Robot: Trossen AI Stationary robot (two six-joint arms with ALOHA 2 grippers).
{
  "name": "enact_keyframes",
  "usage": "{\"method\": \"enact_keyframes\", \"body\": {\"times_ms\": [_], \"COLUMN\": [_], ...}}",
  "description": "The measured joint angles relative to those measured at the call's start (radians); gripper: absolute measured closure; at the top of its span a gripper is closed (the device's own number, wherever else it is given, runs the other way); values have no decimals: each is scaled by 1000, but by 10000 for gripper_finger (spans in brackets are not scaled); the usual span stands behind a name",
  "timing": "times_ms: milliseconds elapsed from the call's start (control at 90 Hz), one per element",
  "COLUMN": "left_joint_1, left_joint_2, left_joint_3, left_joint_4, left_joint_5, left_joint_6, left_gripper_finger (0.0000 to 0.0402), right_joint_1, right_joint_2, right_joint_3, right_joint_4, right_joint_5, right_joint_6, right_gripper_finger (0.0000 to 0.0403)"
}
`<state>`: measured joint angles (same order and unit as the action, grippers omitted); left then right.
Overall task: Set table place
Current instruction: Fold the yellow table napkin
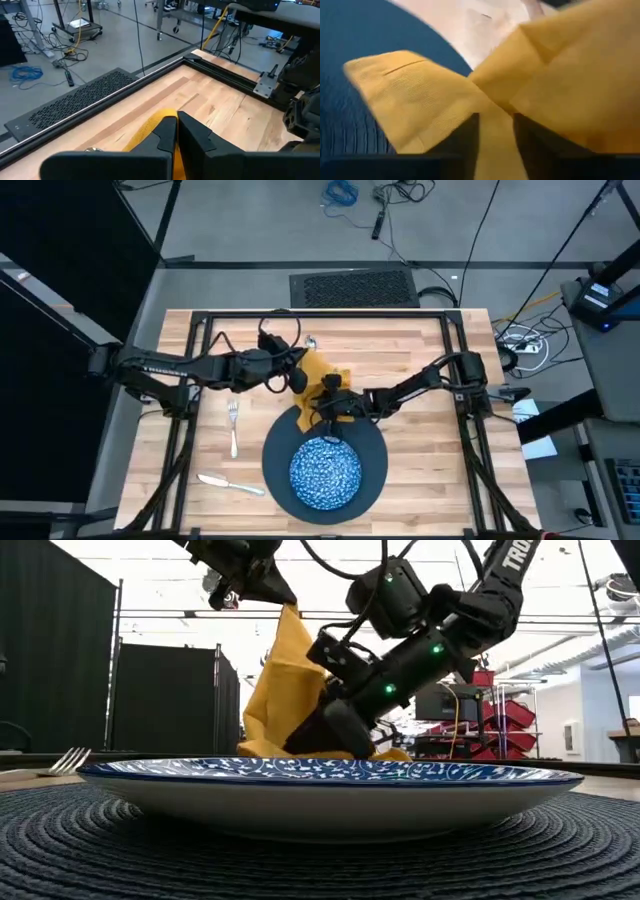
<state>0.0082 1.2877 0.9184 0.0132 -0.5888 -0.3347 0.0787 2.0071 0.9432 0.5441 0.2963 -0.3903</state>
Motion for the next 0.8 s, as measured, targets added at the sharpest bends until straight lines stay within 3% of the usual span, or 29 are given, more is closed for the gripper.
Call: {"method": "enact_keyframes", "body": {"times_ms": [200,322,800], "left_joint_1": [-5,-4,-36], "left_joint_2": [0,0,0], "left_joint_3": [0,0,0], "left_joint_4": [0,21,121], "left_joint_5": [0,13,54], "left_joint_6": [-1,-29,-26], "left_gripper_finger": [402,402,402], "right_joint_1": [0,-23,-75], "right_joint_2": [0,0,-1], "right_joint_3": [0,0,0], "right_joint_4": [109,148,179], "right_joint_5": [172,176,179], "right_joint_6": [-187,-220,-170], "right_gripper_finger": [133,95,107]}}
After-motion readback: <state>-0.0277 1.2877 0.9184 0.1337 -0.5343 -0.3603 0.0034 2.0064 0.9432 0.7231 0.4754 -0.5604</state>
